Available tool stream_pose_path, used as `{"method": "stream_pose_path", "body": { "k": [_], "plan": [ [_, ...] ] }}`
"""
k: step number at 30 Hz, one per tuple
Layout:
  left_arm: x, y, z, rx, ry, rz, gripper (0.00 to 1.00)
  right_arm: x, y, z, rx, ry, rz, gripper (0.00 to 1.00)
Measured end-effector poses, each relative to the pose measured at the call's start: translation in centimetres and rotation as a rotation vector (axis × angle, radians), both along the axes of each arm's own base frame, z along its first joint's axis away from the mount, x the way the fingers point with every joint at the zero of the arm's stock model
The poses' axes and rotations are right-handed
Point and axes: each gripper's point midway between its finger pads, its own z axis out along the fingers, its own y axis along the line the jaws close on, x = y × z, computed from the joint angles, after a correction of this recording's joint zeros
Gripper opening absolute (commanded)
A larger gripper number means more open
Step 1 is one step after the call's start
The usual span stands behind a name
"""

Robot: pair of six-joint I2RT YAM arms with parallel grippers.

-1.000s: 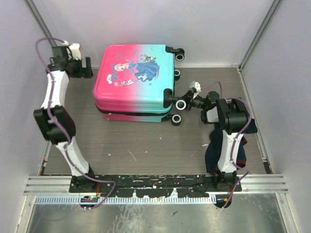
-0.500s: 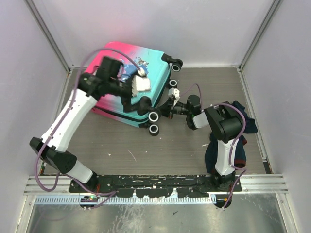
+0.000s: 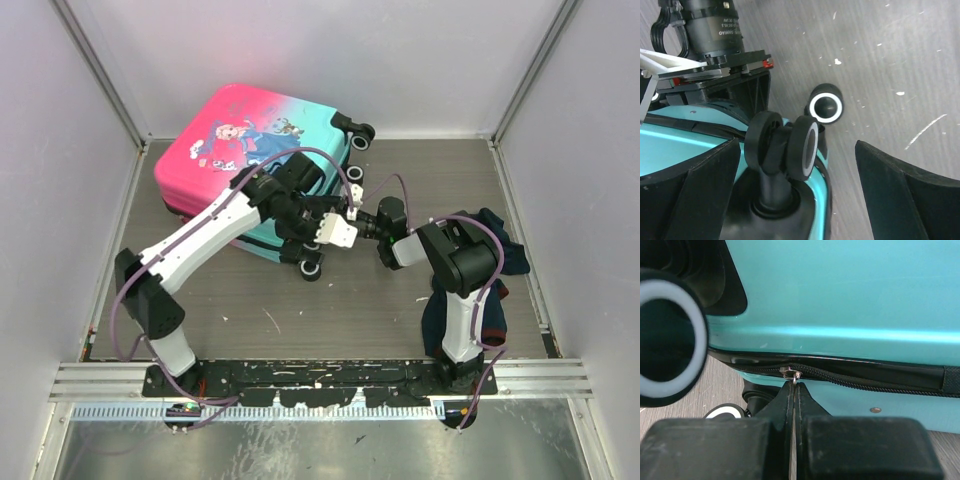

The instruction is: Pack the luggage

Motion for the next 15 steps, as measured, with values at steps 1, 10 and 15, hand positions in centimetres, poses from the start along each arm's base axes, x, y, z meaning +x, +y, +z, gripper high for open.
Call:
{"method": "stream_pose_path", "body": {
  "k": [1, 10, 15],
  "plan": [
    [0.6, -0.2, -0.6, 0.014, -0.011, 0.0, 0.96, 0.0, 0.0, 0.0, -0.001, -0.002, -0.002, 0.01],
    [3.9, -0.3, -4.6, 0.135, -0.085, -0.012, 0.33, 0.1, -0.1, -0.2, -0.006, -0.016, -0.01, 0.01],
    [3.6, 0.0, -4.8, 0.144, -0.097, -0.049, 0.0, 0.9, -1.1, -0.2, -0.011, -0.03, -0.033, 0.01]
  ]
}}
